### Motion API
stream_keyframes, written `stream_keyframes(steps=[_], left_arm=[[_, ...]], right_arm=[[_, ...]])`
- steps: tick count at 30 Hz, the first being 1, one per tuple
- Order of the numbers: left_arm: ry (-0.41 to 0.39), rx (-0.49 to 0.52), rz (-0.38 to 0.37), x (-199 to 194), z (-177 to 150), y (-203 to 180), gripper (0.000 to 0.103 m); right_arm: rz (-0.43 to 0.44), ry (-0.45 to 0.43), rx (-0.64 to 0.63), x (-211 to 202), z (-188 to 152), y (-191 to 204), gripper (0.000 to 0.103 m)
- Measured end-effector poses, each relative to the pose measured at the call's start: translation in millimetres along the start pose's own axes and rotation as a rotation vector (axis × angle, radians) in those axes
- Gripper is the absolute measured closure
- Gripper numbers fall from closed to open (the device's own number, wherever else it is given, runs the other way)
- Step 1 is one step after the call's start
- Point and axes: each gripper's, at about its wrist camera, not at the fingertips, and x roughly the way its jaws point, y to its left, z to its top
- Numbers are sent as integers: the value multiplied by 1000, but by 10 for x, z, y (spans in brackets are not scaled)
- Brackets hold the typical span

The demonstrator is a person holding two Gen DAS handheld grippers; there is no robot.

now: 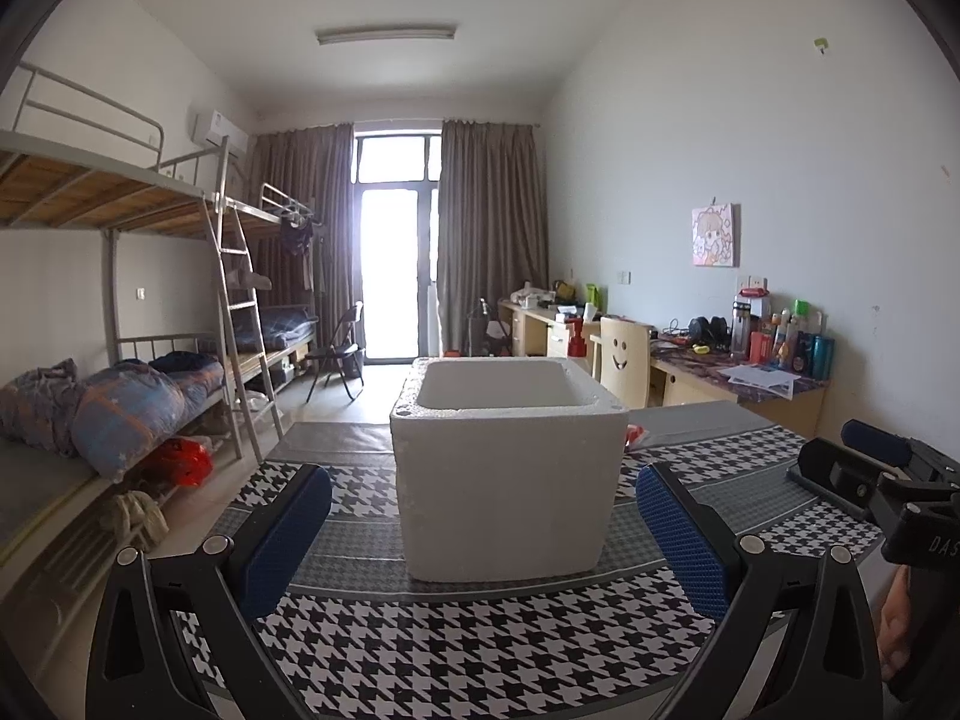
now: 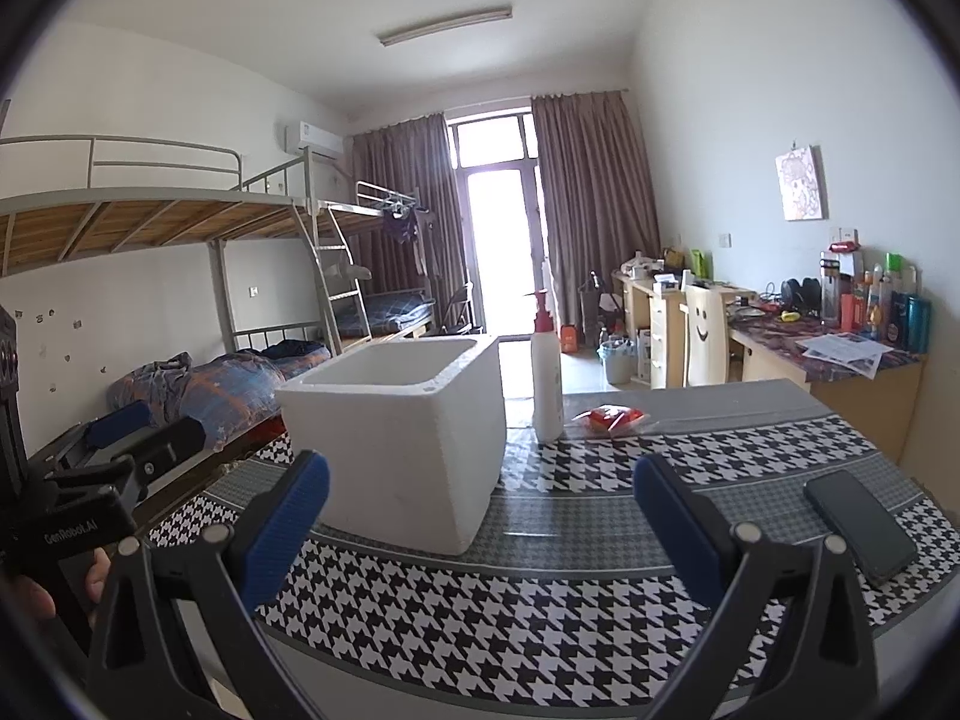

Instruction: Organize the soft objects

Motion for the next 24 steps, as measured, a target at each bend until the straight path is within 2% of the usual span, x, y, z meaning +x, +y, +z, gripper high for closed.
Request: stream_keyframes(steps=[24], left_arm=[[17, 1, -16, -6, -63, -9, 1]], right_arm=[[12, 25, -2, 43, -48, 32, 1]])
